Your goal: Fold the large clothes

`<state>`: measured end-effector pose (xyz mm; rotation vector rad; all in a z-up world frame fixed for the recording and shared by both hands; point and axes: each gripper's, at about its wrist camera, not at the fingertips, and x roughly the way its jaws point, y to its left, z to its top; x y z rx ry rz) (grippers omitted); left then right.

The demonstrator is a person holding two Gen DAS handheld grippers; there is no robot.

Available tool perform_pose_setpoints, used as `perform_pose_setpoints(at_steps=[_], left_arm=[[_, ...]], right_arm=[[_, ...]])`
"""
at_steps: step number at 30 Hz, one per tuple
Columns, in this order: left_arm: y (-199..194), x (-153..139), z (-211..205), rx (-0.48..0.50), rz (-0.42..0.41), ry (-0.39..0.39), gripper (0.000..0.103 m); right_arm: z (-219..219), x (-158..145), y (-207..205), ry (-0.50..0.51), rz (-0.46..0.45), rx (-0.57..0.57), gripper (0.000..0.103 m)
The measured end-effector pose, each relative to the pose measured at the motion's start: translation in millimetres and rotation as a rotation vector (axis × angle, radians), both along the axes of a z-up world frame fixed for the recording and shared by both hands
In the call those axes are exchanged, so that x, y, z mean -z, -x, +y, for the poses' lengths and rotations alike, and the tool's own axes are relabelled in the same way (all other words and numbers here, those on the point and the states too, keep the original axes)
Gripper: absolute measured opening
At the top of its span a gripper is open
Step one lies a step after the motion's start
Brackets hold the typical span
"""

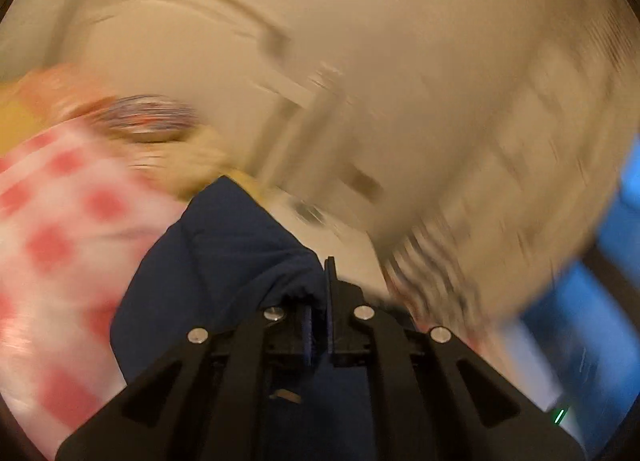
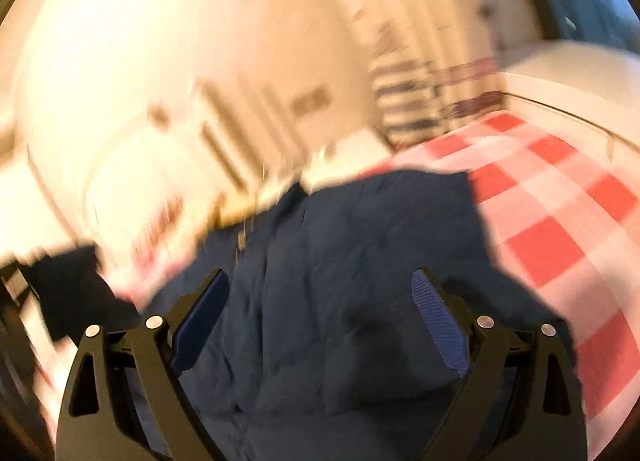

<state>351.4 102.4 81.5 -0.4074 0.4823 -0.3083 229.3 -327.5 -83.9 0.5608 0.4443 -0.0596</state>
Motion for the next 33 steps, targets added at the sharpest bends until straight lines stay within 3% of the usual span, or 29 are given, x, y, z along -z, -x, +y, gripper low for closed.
perform_pose_setpoints(at_steps=[4, 7, 9, 11, 12, 14, 16, 19, 22, 24, 25, 27, 28, 29, 32, 33], left_arm=[[-3.1, 24.5, -137.1, 0.174, 0.042, -0.223, 0.006], [-8.8, 82.8, -216.5, 0.254, 0.209, -0.392, 0.013], [-12.5, 115.8, -240.8, 0.290, 0.261, -0.489, 0.039], [-0.1, 129.3, -260.5, 0.315, 0.190, -0.645, 0.055], [9.3, 129.3, -266.4, 0.342, 0.169, -0.687, 0.070], [17.2, 123.0, -271.2, 0.410, 0.127, -0.734, 0.085], [34.4, 109.2, -267.1, 0.426, 0.067, -0.768, 0.085], [46.8, 80.2, -238.2, 0.424, -0.022, -0.733, 0.085], [63.8, 34.6, -170.6, 0.318, -0.115, -0.555, 0.094], [64.7, 21.6, -115.2, 0.197, -0.099, -0.415, 0.098], [60.4, 18.8, -96.8, 0.133, -0.076, -0.374, 0.098], [40.9, 36.1, -39.1, -0.070, 0.080, -0.310, 0.093], [34.3, 44.1, -26.9, -0.095, 0.130, -0.308, 0.087], [26.9, 58.2, -11.5, -0.120, 0.200, -0.336, 0.078], [11.5, 90.3, 1.5, -0.163, 0.344, -0.481, 0.077], [6.3, 100.2, 3.4, -0.150, 0.380, -0.490, 0.077]], right_arm=[[-31.1, -0.4, 23.3, -0.119, -0.111, 0.111, 0.089], [-42.3, 7.5, 20.5, -0.173, -0.087, 0.127, 0.089], [-42.9, 8.5, 18.4, -0.179, -0.079, 0.123, 0.089], [-41.5, 6.8, 20.4, -0.152, -0.078, 0.109, 0.089], [-38.9, 5.7, 19.5, -0.139, -0.073, 0.100, 0.089], [-35.0, 4.8, 17.1, -0.117, -0.063, 0.085, 0.089], [-33.2, 5.6, 17.7, -0.113, -0.061, 0.083, 0.089], [-37.5, 8.0, 19.9, -0.140, -0.067, 0.089, 0.089], [-38.4, 9.6, 20.0, -0.149, -0.064, 0.091, 0.089], [-37.1, 9.5, 19.1, -0.133, -0.056, 0.083, 0.089], [-35.1, 8.8, 17.5, -0.122, -0.051, 0.080, 0.089], [-30.5, 7.8, 15.0, -0.090, -0.042, 0.070, 0.089], [-27.8, 6.9, 13.5, -0.076, -0.036, 0.063, 0.089], [-23.5, 5.6, 11.1, -0.055, -0.028, 0.057, 0.089], [-5.7, 1.9, 3.5, 0.043, -0.001, 0.027, 0.089], [2.1, 1.0, -0.1, 0.085, 0.011, 0.011, 0.089]])
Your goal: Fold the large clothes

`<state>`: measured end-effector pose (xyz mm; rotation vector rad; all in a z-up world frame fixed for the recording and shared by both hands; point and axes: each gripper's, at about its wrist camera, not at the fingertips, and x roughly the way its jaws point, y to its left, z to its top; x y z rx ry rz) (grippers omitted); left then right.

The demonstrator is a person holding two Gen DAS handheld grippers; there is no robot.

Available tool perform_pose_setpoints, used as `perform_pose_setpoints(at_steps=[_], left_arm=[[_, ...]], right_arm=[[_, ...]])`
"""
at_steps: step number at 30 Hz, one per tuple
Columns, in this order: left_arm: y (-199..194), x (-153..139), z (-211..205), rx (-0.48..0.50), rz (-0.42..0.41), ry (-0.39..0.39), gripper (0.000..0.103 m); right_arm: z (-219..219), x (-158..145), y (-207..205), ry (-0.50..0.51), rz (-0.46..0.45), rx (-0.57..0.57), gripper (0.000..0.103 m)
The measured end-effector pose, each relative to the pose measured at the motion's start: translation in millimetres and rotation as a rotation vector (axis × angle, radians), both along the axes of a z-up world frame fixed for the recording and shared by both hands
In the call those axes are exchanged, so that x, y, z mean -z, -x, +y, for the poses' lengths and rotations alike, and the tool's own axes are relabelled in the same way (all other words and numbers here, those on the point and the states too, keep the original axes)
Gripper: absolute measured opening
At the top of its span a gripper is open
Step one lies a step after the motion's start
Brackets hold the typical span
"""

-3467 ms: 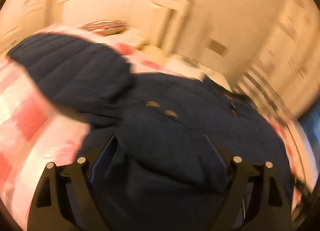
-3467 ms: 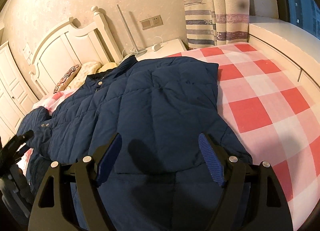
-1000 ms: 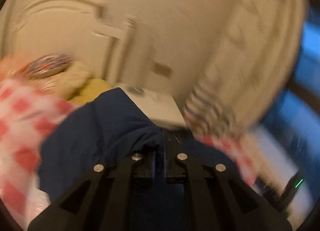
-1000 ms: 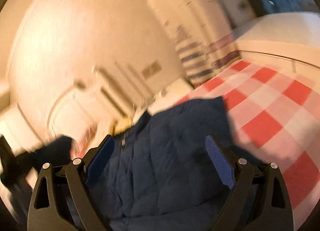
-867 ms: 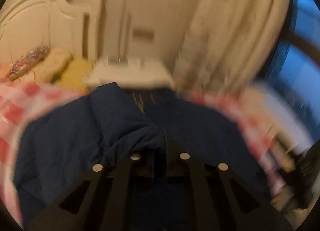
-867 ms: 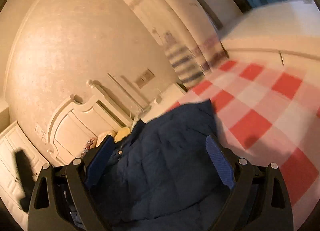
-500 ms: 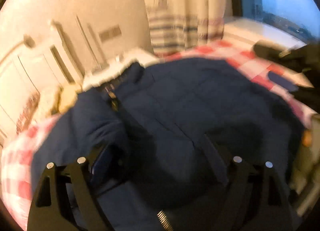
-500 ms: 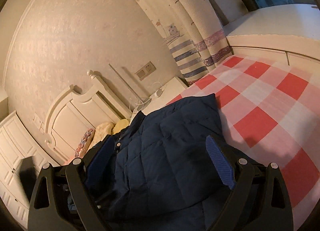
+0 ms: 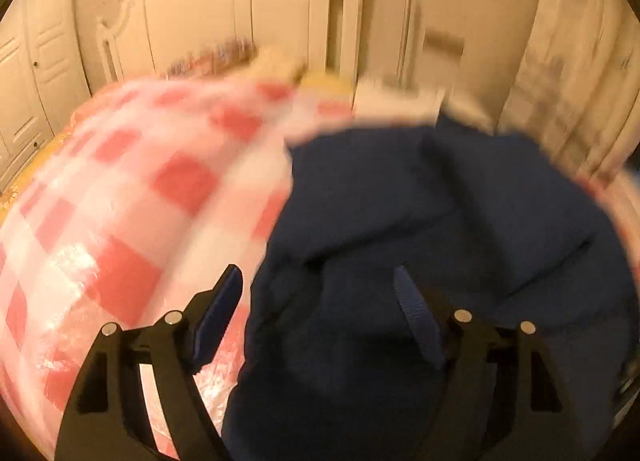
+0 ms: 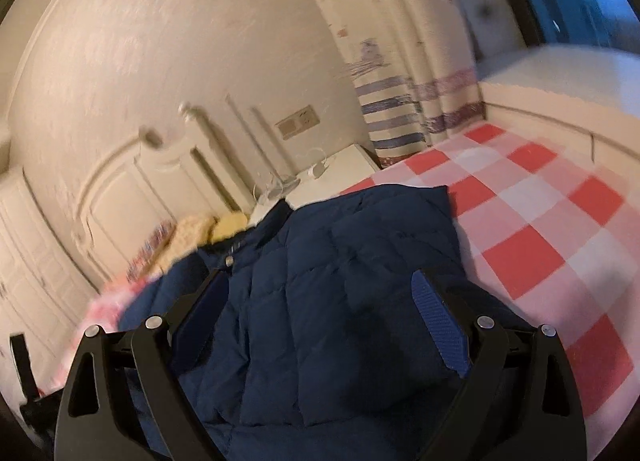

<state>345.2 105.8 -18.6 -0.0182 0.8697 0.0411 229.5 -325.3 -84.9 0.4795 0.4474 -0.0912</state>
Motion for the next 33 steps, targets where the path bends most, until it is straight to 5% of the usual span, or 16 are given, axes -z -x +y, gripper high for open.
perform_pose_setpoints(at_steps=[7, 10, 15, 19, 23, 25, 28, 33], left_arm=[[-14.9, 22.1, 6.2, -0.023, 0.001, -0.030, 0.084], [-14.0, 23.0, 7.3, -0.028, -0.007, -0.043, 0.086], [-4.0, 16.4, 10.1, -0.039, -0.015, -0.032, 0.089], [-3.2, 16.2, 19.3, -0.056, -0.018, 0.012, 0.090], [-1.6, 15.1, 21.8, -0.061, -0.024, 0.026, 0.090], [-1.3, 15.1, 22.1, -0.061, -0.025, 0.028, 0.090], [-0.8, 15.1, 22.8, -0.061, -0.025, 0.036, 0.090], [-0.6, 15.1, 20.6, -0.060, -0.022, 0.028, 0.090]], right_arm=[[49.2, -5.7, -13.0, 0.209, 0.067, -0.116, 0.089], [102.8, -16.3, -11.7, 0.332, 0.045, -0.308, 0.089], [234.3, -5.5, -12.6, 0.848, 0.055, -0.634, 0.089], [268.7, 2.3, -30.8, 0.987, 0.070, -0.692, 0.089], [269.7, 9.5, -62.5, 0.953, 0.144, -0.717, 0.087], [264.6, 11.6, -75.3, 0.923, 0.174, -0.731, 0.067], [226.7, -9.0, -83.1, 0.640, 0.139, -0.743, 0.041], [156.6, -14.9, -98.1, 0.289, 0.155, -0.557, 0.043]])
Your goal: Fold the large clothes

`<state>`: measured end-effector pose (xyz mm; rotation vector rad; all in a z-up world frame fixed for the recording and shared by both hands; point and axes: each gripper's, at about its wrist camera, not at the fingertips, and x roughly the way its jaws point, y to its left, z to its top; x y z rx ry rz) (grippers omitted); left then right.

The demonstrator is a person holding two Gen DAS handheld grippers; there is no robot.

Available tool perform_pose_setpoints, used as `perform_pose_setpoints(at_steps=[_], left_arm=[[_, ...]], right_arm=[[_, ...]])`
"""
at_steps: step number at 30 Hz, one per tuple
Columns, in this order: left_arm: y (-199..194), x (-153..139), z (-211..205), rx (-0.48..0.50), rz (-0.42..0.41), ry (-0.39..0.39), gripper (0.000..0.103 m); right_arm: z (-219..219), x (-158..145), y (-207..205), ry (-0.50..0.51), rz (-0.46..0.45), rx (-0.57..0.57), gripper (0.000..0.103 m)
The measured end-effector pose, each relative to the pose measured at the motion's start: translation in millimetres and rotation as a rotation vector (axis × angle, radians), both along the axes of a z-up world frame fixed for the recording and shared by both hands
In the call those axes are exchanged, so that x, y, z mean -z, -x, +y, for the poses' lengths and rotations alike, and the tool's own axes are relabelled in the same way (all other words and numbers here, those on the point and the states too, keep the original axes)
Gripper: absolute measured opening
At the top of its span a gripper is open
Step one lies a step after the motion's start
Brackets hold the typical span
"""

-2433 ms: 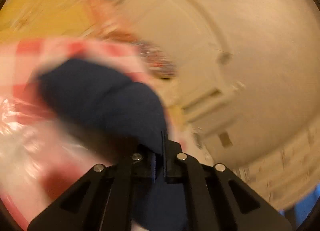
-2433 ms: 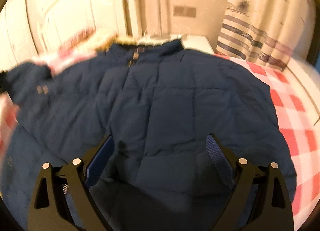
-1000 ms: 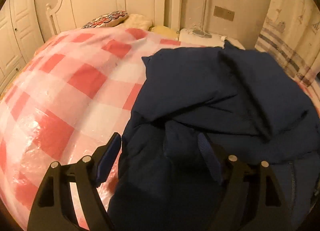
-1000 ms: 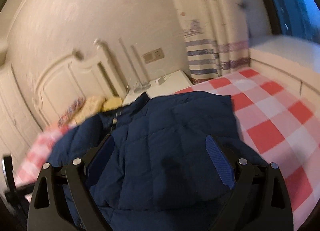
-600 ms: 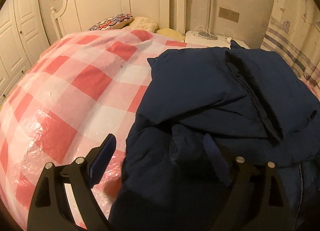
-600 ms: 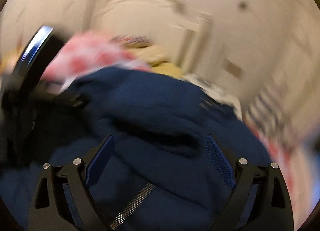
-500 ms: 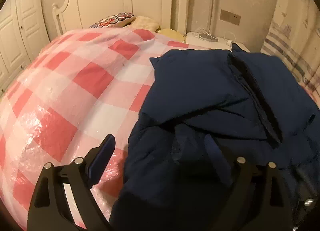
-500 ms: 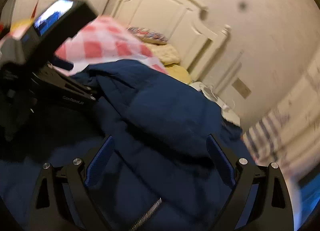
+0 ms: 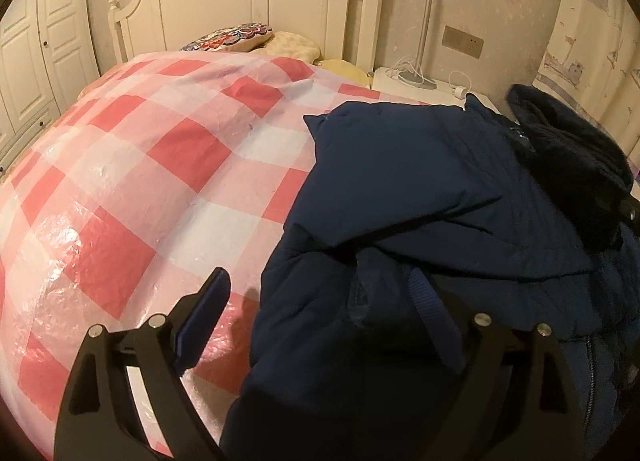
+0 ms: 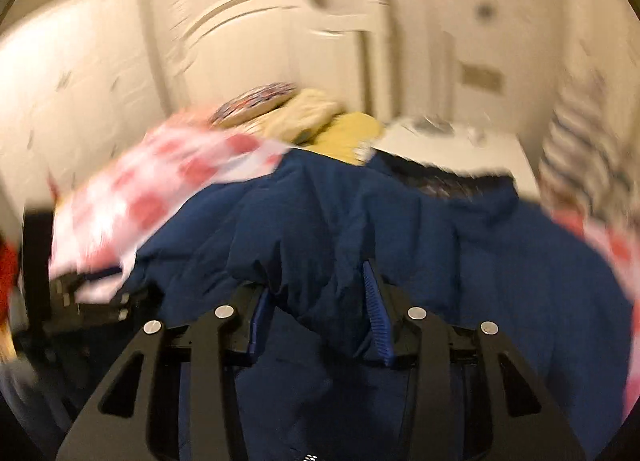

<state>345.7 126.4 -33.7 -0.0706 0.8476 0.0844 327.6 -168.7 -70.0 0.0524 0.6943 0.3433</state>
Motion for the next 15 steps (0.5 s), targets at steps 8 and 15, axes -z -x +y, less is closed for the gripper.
perform_pose_setpoints(at_steps=[8, 15], left_arm=[[0.2, 0.1, 0.4, 0.000, 0.001, 0.000, 0.090], [0.1, -0.4, 1.1, 0.000, 0.004, 0.004, 0.090]], right_arm=[[37.9, 8.8, -9.3, 0.197, -0.037, 0.005, 0.077], [68.5, -7.8, 17.2, 0.421, -0.262, -0.088, 0.018]])
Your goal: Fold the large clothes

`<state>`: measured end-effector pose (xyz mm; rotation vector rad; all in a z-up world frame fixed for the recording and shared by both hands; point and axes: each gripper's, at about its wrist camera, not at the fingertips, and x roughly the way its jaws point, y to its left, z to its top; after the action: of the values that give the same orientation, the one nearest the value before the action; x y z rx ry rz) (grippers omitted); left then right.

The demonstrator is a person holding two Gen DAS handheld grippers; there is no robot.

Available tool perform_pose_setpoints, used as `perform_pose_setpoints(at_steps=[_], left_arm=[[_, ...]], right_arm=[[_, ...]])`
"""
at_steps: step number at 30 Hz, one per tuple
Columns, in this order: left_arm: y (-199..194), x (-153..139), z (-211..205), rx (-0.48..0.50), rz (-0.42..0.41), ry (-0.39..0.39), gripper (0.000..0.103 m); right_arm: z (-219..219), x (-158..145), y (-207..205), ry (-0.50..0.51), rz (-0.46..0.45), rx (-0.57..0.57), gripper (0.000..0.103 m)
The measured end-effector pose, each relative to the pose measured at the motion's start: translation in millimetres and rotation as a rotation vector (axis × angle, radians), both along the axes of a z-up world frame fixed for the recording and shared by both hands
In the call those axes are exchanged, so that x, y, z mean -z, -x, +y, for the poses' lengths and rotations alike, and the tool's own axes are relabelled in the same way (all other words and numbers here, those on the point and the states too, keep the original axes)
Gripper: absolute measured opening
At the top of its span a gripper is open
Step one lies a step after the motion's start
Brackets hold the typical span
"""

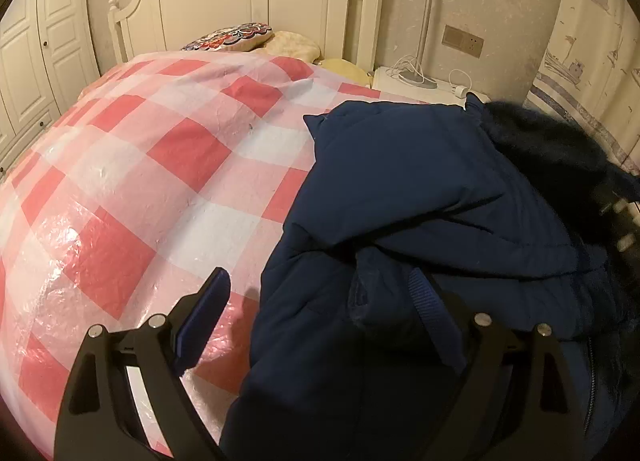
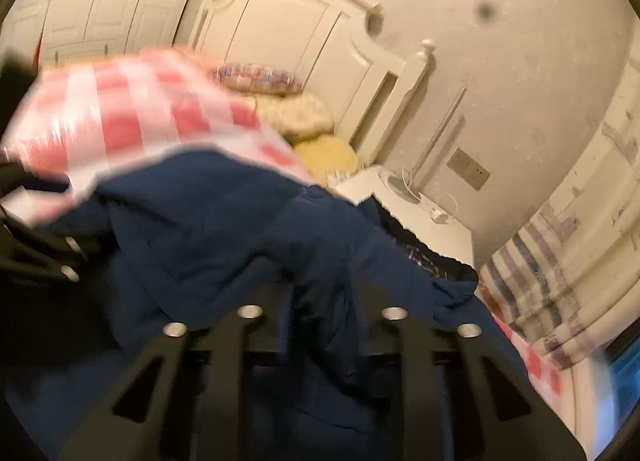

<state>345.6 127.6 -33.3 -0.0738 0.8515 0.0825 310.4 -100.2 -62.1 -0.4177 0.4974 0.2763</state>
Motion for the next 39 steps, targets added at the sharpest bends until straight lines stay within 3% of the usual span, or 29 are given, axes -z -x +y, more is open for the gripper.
perform_pose_setpoints(at_steps=[1, 3, 6, 8, 9, 11, 14, 16, 18, 21, 23, 26, 28, 33, 35, 37, 39], left_arm=[[0.1, -0.2, -0.1, 0.000, 0.000, 0.001, 0.090], [0.2, -0.4, 0.9, -0.001, -0.002, 0.005, 0.090], [0.1, -0.2, 0.4, 0.000, -0.001, 0.004, 0.090], [-0.3, -0.1, -1.2, 0.002, 0.000, -0.003, 0.090], [-0.2, -0.1, -1.6, 0.004, -0.001, -0.005, 0.091], [-0.1, -0.5, -2.9, 0.005, -0.002, -0.015, 0.091], [-0.3, -0.3, -1.3, 0.000, -0.001, -0.010, 0.091], [0.1, -0.7, -1.2, -0.002, -0.002, -0.009, 0.091], [0.5, -1.3, -1.8, -0.004, -0.006, -0.017, 0.091], [6.6, -6.3, -3.0, -0.023, -0.041, -0.043, 0.091], [13.5, -13.2, -2.5, -0.033, -0.092, -0.048, 0.091], [17.2, -17.5, -1.0, -0.036, -0.122, -0.045, 0.091], [15.1, -16.5, 0.8, -0.038, -0.109, -0.037, 0.091], [14.4, -16.2, 2.4, -0.040, -0.101, -0.028, 0.091], [13.6, -15.4, 2.0, -0.039, -0.099, -0.029, 0.091], [13.3, -14.1, 2.3, -0.039, -0.095, -0.026, 0.091], [14.3, -14.3, 3.7, -0.040, -0.098, -0.018, 0.091]], right_arm=[[-20.8, -11.3, 0.1, -0.111, -0.006, 0.032, 0.017], [-95.5, -32.4, 4.3, -0.482, -0.003, 0.141, 0.016], [-216.3, -22.0, 27.8, -0.994, 0.007, 0.337, 0.016], [-266.2, 1.4, 36.2, -1.166, 0.081, 0.434, 0.018], [-286.9, 19.7, 36.9, -1.202, 0.163, 0.483, 0.023], [-300.8, 42.9, 37.1, -1.164, 0.259, 0.565, 0.030], [-306.0, 60.8, 42.3, -1.220, 0.275, 0.553, 0.034], [-302.3, 57.5, 42.1, -1.231, 0.264, 0.518, 0.061], [-294.7, 49.1, 39.0, -1.191, 0.268, 0.496, 0.071], [-264.4, 40.0, 22.9, -0.987, 0.343, 0.507, 0.071], [-256.7, 47.3, 16.1, -0.926, 0.377, 0.511, 0.068], [-256.1, 57.8, 15.5, -0.963, 0.372, 0.469, 0.036], [-256.1, 50.1, 30.3, -0.988, 0.319, 0.440, 0.024], [-241.3, 19.0, 77.7, -0.955, 0.191, 0.398, 0.022], [-243.2, 27.0, 77.7, -0.922, 0.226, 0.427, 0.022], [-245.8, 48.5, 69.4, -0.896, 0.327, 0.475, 0.026], [-253.5, 59.6, 73.3, -0.954, 0.371, 0.487, 0.031]])
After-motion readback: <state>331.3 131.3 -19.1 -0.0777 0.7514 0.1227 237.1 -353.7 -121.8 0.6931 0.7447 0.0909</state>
